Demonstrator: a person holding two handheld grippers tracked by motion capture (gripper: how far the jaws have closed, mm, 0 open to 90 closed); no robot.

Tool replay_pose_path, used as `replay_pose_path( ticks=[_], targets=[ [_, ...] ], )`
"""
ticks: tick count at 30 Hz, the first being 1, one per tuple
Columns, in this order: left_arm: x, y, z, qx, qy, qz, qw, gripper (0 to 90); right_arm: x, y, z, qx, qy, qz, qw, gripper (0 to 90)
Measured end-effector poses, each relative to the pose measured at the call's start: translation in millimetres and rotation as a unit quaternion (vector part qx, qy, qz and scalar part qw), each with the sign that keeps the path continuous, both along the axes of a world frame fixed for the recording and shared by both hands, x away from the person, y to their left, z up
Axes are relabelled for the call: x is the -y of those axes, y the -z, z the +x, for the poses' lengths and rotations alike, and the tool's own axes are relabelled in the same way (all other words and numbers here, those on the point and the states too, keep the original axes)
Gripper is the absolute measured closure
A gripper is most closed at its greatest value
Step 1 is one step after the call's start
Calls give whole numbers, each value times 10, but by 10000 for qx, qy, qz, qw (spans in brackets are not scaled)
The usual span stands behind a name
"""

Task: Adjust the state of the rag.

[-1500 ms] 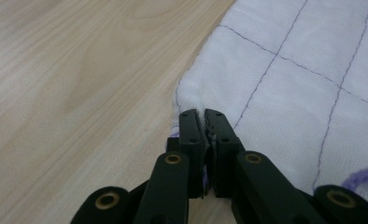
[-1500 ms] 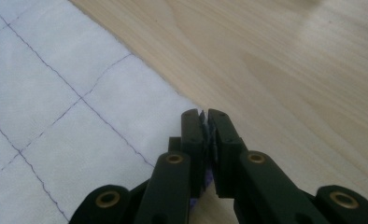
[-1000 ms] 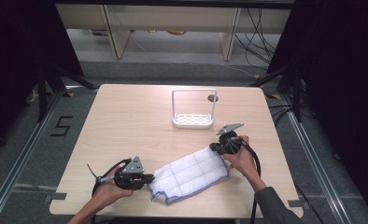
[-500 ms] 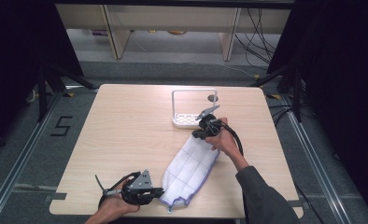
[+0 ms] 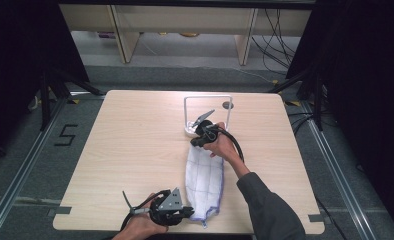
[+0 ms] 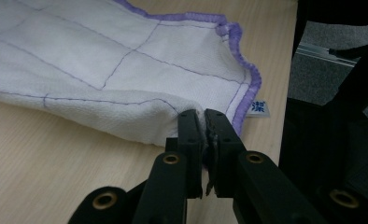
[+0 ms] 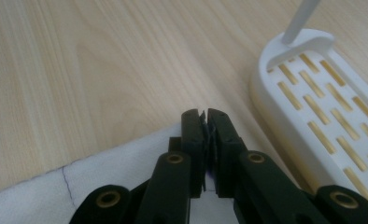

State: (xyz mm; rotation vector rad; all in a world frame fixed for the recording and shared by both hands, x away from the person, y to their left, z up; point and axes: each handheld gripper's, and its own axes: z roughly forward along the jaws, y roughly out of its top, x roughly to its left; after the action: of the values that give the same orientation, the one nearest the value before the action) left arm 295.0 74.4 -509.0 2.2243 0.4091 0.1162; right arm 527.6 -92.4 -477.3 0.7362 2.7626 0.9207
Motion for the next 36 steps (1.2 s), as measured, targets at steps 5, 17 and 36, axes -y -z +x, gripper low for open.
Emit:
replay_pose_path(
  ticks=[5,17,36],
  targets=[
    [37,6,-14,-106,1,-186,9998,757,-79,29,-14,-79,234,160,9996,709],
    [-307,-222,280,-104,-850,-722,9937,490,445,-291,-279,267,1044,878,9903,541],
    [-364,-128,1293,-112,-2046,-457,9777,414,963,-89,-429,132,1693,683,9831,503]
  ],
)
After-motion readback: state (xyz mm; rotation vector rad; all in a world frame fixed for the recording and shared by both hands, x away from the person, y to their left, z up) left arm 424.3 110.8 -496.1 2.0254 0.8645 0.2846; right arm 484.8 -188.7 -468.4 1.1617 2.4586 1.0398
